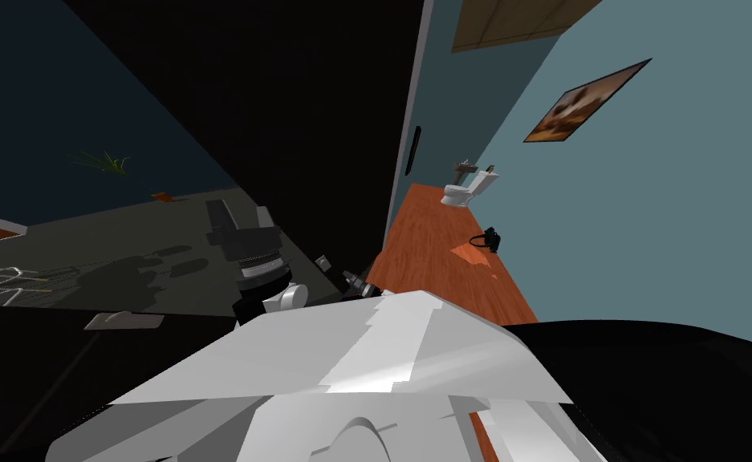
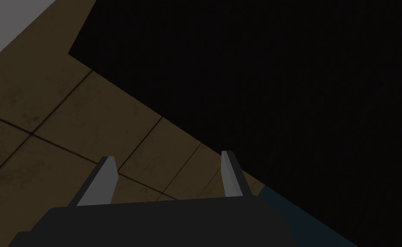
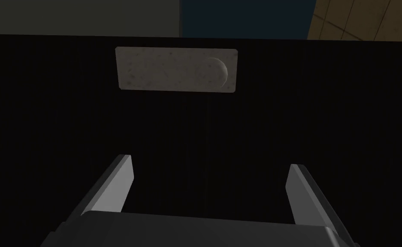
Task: Push the door open
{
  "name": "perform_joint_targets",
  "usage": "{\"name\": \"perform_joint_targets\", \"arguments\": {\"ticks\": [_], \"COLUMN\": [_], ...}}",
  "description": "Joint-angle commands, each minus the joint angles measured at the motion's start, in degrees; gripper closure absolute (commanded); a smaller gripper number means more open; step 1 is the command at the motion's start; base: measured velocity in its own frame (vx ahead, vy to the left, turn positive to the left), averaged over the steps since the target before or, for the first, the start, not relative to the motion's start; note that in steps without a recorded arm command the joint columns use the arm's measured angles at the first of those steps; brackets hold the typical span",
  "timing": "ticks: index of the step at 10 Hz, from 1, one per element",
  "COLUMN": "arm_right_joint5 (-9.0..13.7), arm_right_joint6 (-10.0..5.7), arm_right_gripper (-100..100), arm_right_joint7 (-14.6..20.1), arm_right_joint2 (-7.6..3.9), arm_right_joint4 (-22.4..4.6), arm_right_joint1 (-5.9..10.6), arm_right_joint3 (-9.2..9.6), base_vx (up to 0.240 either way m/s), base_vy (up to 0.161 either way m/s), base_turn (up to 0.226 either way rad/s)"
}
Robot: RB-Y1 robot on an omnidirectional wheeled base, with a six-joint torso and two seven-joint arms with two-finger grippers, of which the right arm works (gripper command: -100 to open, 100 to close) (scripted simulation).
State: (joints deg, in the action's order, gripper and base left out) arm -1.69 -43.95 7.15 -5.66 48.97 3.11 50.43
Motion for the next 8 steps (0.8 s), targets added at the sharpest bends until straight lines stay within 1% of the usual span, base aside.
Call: {"name": "perform_joint_targets", "arguments": {"ticks": [1, 3, 4, 5, 6, 8], "arm_right_joint5": [0.31, 0.79, 0.95, 0.87, 0.88, 0.87], "arm_right_joint6": [0.42, 0.90, 1.06, 0.39, 0.51, 0.55], "arm_right_gripper": [-100, -100, -100, -100, -100, -100], "arm_right_joint7": [-0.75, -1.84, -2.20, -1.91, -2.17, -2.35], "arm_right_joint2": [0.85, 2.00, 2.47, 2.55, 2.23, 2.19], "arm_right_joint4": [-0.67, -1.42, -1.67, -2.53, -2.81, -3.12], "arm_right_joint1": [0.15, 0.11, 0.10, 0.51, 0.67, 0.86], "arm_right_joint3": [-1.68, -4.34, -5.24, -4.68, -5.09, -5.43], "base_vx": [-0.089, -0.092, -0.068, -0.028, 0.062, 0.154], "base_vy": [0.164, 0.162, 0.150, 0.068, 0.092, 0.146], "base_turn": [-0.080, -0.099, -0.077, -0.018, 0.039, 0.023]}}
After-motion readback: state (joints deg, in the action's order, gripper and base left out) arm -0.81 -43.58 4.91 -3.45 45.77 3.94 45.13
